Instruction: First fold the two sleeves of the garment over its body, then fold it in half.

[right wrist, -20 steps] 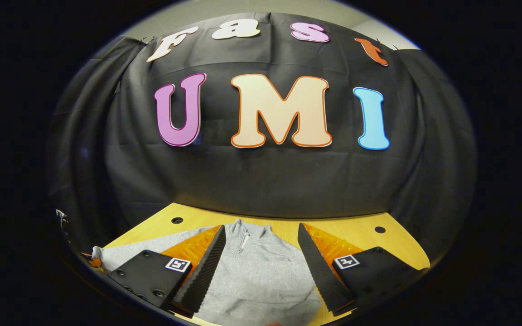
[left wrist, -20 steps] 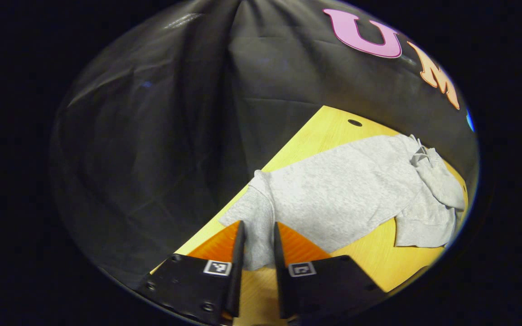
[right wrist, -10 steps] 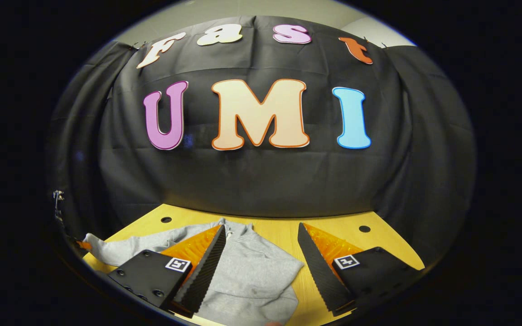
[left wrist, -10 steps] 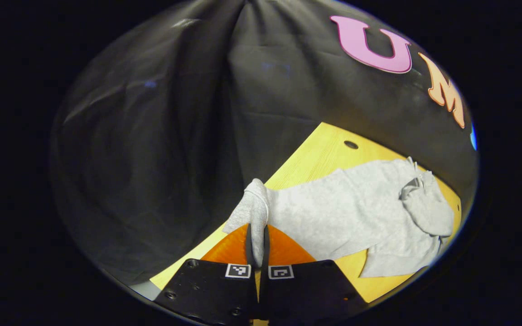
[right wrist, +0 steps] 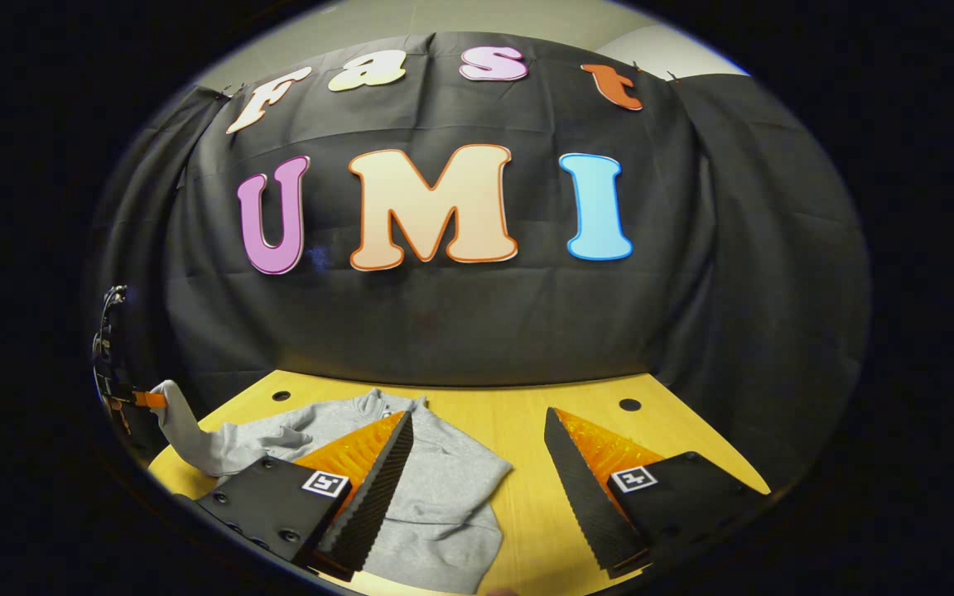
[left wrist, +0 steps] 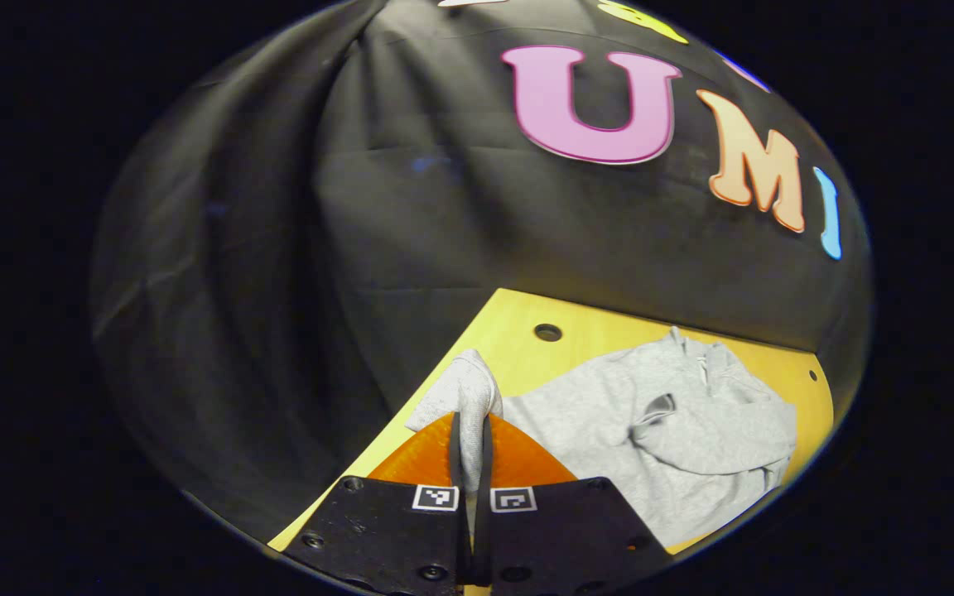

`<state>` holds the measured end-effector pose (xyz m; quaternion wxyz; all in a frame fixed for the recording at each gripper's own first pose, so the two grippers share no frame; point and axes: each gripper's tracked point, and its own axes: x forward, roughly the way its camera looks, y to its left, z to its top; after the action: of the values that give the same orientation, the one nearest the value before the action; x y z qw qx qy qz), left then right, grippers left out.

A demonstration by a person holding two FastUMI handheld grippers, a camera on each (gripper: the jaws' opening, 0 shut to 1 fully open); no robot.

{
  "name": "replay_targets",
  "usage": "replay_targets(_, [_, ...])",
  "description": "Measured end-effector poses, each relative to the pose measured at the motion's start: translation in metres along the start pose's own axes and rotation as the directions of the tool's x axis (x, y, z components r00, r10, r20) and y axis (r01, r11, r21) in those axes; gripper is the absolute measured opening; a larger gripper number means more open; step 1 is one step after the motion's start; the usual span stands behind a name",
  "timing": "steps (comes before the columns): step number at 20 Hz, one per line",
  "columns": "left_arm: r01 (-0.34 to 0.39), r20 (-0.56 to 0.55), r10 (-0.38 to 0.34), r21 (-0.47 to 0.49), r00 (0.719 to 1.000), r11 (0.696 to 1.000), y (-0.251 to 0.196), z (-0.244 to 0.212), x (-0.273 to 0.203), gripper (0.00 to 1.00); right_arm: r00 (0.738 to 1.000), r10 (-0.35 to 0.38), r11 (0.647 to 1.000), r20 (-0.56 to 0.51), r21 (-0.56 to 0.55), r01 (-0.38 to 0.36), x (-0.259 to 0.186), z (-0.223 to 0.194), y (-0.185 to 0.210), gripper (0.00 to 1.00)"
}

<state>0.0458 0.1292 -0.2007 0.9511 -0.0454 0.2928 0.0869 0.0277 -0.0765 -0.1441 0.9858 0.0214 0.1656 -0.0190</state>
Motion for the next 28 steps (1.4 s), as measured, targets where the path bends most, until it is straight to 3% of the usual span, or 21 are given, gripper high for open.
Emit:
replay_targets(7, [0.155,0.050,-0.160,0.088,0.986,0.984,-0.109,0.040,0.009,0.00,0.997,-0.074,0.997,-0.015,0.037,0.074,-0.020,0.007,-0.052,0.99])
replay_targets(15, [0.335,0.045,-0.345,0.162,0.937,0.928,-0.249,0.054,0.004,0.00,0.993,-0.115,0.992,-0.034,0.046,0.117,-0.040,-0.019,-0.090,0.99])
replay_targets(19, [0.400,0.019,-0.413,0.207,0.911,0.893,-0.311,0.046,-0.002,0.00,0.990,-0.136,0.989,-0.039,0.053,0.138,-0.049,-0.022,-0.109,0.96])
replay_targets(28, [0.515,-0.058,-0.516,0.217,0.855,0.829,-0.413,0.009,-0.013,0.00,0.983,-0.175,0.983,-0.059,0.054,0.178,-0.066,-0.034,-0.142,0.98])
